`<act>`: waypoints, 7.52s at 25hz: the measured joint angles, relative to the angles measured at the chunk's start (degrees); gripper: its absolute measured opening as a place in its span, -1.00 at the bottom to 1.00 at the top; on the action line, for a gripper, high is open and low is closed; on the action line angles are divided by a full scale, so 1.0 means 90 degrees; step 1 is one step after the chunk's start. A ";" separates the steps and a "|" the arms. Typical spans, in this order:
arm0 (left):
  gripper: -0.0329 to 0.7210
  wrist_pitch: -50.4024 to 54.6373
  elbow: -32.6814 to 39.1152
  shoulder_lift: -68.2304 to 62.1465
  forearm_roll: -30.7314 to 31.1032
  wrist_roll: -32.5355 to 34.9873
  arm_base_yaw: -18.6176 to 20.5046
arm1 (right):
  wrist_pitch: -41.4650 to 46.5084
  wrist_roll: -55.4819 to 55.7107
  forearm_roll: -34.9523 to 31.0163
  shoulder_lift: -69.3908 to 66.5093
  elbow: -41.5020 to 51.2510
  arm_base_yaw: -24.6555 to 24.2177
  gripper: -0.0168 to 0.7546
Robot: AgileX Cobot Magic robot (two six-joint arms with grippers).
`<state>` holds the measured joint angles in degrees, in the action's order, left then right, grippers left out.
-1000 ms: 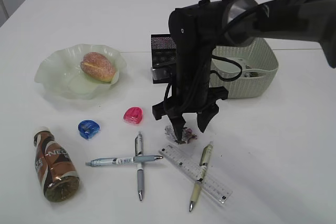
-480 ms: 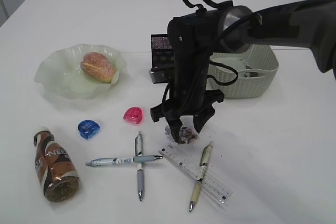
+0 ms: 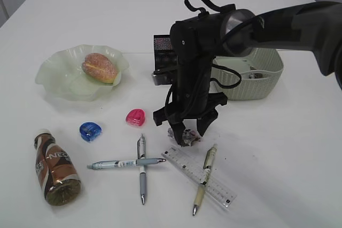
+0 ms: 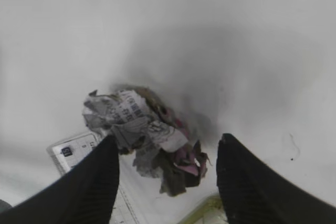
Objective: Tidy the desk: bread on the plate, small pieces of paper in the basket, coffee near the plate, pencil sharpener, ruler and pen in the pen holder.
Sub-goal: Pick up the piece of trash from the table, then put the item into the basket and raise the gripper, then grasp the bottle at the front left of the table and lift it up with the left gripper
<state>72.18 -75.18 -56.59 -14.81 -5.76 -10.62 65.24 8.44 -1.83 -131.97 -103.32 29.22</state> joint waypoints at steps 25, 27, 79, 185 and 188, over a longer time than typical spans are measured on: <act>0.38 0.0000 0.0000 0.0000 0.0000 0.0000 0.0000 | -0.0095 -0.0013 0.0131 -0.0122 0.0000 0.0000 0.18; 0.38 0.0000 0.0000 0.0000 0.0000 0.0000 0.0000 | -0.0095 -0.0013 0.0131 -0.0122 0.0000 0.0000 0.18; 0.38 0.0000 0.0000 0.0000 0.0000 -0.0012 0.0000 | -0.0036 0.0051 0.0578 0.1054 -0.1563 -0.2206 -0.96; 0.36 -0.0447 0.1009 -0.2655 0.1024 -0.2828 -0.0661 | 0.0732 -0.0044 -0.0934 0.2192 -0.2077 -0.2206 0.17; 0.36 -0.0908 0.1009 -0.3001 0.0989 -0.3048 -0.0661 | 0.0732 -0.0054 -0.1012 0.2192 -0.2077 -0.2206 0.17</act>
<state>64.01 -66.10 -83.60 -5.91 -33.18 -16.57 71.83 7.95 -10.94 -112.24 -122.01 9.37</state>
